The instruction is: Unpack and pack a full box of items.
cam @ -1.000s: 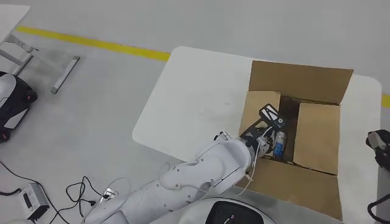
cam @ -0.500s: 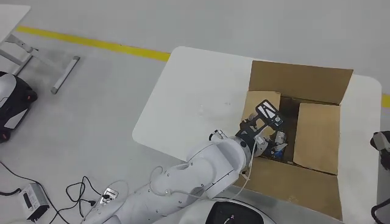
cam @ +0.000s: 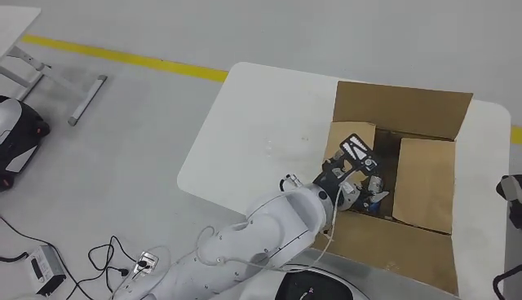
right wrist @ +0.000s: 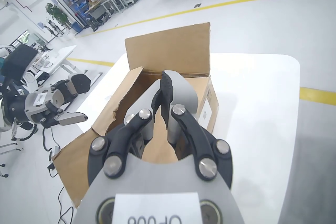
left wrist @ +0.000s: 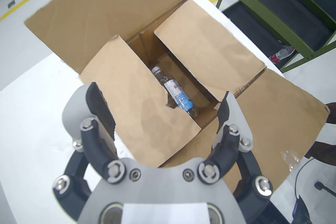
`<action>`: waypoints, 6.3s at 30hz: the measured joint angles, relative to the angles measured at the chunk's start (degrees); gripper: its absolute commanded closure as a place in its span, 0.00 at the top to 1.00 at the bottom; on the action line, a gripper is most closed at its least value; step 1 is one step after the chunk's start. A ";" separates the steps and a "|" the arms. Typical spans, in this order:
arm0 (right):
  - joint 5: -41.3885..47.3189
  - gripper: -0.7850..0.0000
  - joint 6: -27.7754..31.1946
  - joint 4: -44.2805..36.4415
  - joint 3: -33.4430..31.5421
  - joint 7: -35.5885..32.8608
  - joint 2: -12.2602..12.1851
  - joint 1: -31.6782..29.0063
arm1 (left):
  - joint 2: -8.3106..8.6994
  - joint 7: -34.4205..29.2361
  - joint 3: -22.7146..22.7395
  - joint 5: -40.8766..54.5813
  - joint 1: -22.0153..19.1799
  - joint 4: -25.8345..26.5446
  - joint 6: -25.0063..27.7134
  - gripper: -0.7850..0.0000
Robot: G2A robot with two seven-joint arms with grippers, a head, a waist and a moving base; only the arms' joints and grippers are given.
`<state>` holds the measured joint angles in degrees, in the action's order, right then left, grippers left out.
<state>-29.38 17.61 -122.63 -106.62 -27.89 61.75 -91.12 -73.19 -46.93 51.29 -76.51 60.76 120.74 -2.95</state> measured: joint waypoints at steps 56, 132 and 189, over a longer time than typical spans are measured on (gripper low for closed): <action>0.01 0.00 -0.61 1.99 1.34 -2.21 -0.81 -0.06 | 9.31 25.44 3.32 -54.13 17.91 4.29 43.62 0.00; 0.75 0.00 -12.53 24.20 8.91 -12.68 -3.41 28.95 | 1.95 6.86 -0.73 -26.64 -1.26 -8.93 28.32 1.00; 3.22 0.00 8.70 26.26 20.37 -27.93 -6.51 29.98 | 1.60 8.00 7.81 -31.56 10.17 -1.87 25.00 1.00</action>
<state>-26.16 26.31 -96.37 -86.24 -55.82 55.25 -61.14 -71.58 -38.93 59.10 -108.06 70.93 118.87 22.05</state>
